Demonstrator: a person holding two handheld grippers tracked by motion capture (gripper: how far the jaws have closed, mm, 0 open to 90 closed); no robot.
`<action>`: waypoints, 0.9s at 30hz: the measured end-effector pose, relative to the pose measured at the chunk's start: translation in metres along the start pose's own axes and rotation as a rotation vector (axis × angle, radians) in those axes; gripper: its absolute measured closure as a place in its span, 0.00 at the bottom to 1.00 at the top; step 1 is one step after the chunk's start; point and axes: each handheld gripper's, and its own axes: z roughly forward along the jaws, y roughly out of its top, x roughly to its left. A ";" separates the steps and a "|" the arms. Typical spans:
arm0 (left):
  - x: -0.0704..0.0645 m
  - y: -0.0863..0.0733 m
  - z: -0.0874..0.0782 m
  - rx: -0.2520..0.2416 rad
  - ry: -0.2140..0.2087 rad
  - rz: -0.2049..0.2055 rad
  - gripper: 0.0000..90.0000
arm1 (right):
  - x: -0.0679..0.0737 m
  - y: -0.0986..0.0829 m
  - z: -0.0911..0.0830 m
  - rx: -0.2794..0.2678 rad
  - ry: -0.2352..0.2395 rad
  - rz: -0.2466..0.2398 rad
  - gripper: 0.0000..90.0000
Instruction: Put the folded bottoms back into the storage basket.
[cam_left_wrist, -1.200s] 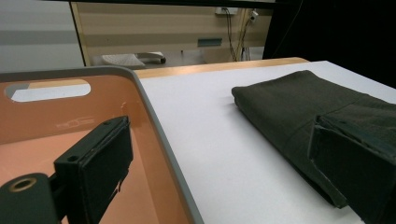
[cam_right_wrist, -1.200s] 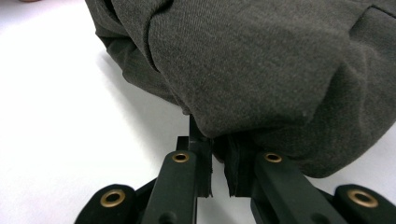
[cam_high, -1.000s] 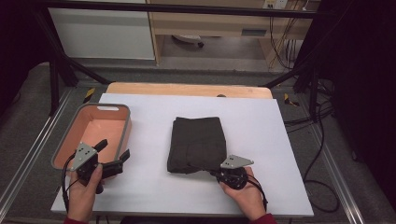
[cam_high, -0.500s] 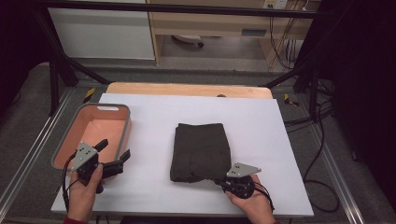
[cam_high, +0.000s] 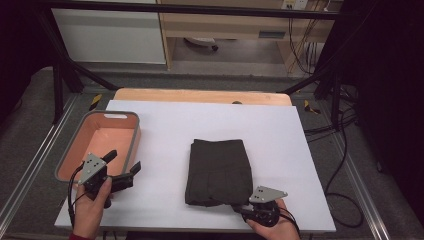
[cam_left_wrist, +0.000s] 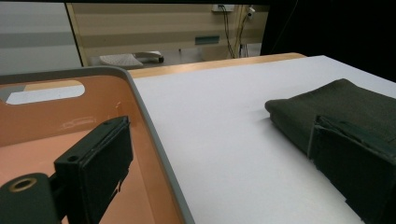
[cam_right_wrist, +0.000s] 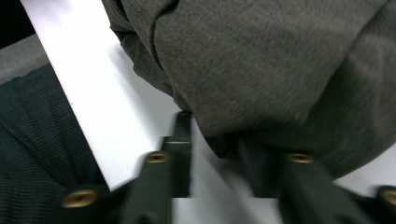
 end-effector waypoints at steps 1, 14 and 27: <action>0.000 0.000 0.000 0.002 0.000 0.002 0.07 | 0.000 -0.001 -0.002 0.008 -0.009 0.004 0.60; 0.000 0.000 0.001 0.007 0.001 0.003 0.07 | 0.000 -0.002 -0.027 -0.073 -0.137 0.034 0.11; -0.002 0.000 0.002 0.010 -0.001 0.013 0.07 | 0.008 0.010 0.014 0.003 -0.104 -0.029 0.20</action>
